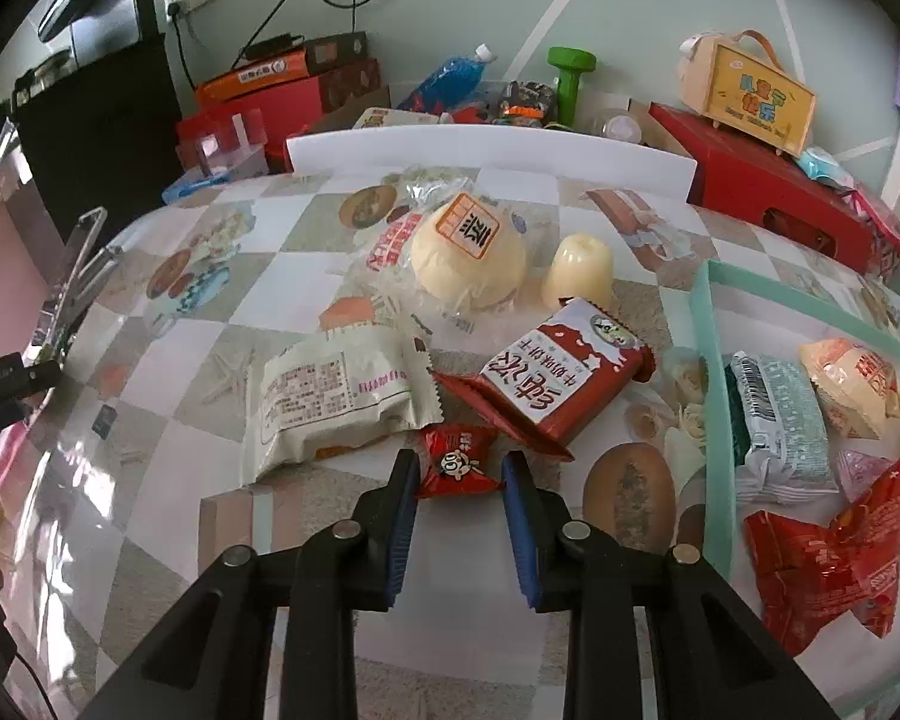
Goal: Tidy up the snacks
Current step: 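Close the left tool on the green Snoopy packet while the right tool grasps the small red candy, then carry both held snacks up and over the teal tray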
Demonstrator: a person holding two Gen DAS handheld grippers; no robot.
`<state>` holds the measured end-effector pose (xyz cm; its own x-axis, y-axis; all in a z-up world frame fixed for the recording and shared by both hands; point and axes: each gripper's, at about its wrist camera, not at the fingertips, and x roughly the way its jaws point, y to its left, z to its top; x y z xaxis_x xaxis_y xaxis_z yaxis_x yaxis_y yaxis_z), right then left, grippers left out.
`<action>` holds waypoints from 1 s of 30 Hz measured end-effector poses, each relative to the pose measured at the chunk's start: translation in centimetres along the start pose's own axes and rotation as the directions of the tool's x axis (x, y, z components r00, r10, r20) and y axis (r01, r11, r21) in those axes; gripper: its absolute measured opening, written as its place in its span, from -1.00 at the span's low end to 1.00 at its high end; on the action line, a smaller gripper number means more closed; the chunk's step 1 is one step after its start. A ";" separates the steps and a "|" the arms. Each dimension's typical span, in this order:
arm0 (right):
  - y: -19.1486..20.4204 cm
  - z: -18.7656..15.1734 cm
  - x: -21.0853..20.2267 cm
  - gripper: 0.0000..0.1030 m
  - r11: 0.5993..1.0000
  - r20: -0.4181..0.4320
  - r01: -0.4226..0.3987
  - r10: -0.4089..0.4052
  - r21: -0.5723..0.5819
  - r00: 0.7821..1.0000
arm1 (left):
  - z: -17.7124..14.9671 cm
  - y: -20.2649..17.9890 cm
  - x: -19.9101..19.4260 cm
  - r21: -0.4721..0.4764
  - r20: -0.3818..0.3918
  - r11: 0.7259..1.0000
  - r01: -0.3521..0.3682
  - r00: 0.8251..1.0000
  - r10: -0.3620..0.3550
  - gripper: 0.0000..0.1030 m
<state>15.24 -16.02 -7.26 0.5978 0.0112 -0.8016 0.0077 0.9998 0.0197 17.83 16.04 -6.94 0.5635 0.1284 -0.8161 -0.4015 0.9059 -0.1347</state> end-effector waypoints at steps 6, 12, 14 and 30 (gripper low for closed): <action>-0.2 0.2 -0.9 -0.42 1.000 0.019 -0.011 0.011 0.000 1.000 | -0.1 -1.8 -2.5 0.035 0.040 0.998 0.050 0.998 -0.051 0.12; -0.2 0.4 -2.0 -0.42 1.000 0.045 -0.017 0.017 -0.006 0.999 | 0.0 -3.9 -4.4 0.072 0.070 0.993 0.096 0.992 -0.101 0.12; -0.3 0.5 -2.7 -0.42 1.000 0.063 -0.020 0.020 -0.002 0.998 | -0.1 -4.6 -5.2 0.088 0.082 0.990 0.106 0.990 -0.113 0.12; -3.2 1.4 -6.6 -0.42 0.997 0.161 -0.034 0.023 0.068 0.987 | -1.6 -11.6 -9.0 0.259 0.116 0.949 0.180 0.970 -0.216 0.12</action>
<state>12.39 -19.31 -1.24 0.7193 0.0310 -0.6940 0.0418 0.9953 0.0877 16.24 3.68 1.10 0.7165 -0.0242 -0.6971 -0.0924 0.9873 -0.1292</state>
